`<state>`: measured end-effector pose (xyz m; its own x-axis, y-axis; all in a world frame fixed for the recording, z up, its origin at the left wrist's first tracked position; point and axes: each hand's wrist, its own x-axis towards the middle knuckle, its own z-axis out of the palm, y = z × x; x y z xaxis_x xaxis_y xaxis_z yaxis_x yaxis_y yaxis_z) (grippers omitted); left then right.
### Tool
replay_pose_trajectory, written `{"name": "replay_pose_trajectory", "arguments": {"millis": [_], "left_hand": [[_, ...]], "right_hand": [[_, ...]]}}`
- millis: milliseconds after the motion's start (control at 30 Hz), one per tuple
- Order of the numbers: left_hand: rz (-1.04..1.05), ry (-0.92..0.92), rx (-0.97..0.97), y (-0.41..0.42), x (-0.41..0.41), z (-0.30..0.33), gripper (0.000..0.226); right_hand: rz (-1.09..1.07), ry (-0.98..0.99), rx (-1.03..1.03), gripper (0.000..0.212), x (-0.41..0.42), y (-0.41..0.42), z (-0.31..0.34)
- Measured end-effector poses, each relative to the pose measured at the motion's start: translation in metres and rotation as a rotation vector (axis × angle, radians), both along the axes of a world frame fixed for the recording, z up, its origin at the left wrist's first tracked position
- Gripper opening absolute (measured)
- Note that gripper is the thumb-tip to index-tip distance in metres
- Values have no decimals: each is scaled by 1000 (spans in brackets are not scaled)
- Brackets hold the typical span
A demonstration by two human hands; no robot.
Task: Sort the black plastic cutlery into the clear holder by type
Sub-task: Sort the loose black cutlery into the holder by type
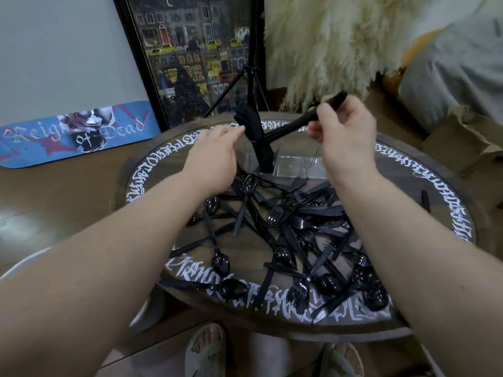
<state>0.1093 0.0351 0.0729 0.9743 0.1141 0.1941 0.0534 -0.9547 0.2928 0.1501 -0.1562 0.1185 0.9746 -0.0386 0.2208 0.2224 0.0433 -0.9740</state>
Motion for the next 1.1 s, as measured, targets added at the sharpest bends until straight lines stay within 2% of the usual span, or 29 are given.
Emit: {"name": "replay_pose_trajectory", "arguments": {"millis": [100, 233, 367, 667, 833, 1000, 1100], "left_hand": [[-46, 75, 92, 7, 19, -6, 61], [-80, 135, 117, 16, 32, -17, 64], [-115, 103, 107, 20, 36, -21, 61], [-152, 30, 62, 14, 37, -24, 55], [-156, 15, -10, 18, 31, -32, 56], [-134, 24, -43, 25, 18, -38, 57], [-95, 58, -60, 32, 1, -42, 58]], "right_hand": [[9, -158, -231, 19, 26, 14, 19], [98, -310, -603, 6, 52, 34, 21], [224, -371, -820, 17, 67, 47, 16], [357, -335, -986, 17, 78, 70, -14], [285, -259, -964, 25, 76, 78, -34], [292, -388, -1216, 30, 68, 74, -41], [255, -402, -1175, 37, 58, 65, -42]]}}
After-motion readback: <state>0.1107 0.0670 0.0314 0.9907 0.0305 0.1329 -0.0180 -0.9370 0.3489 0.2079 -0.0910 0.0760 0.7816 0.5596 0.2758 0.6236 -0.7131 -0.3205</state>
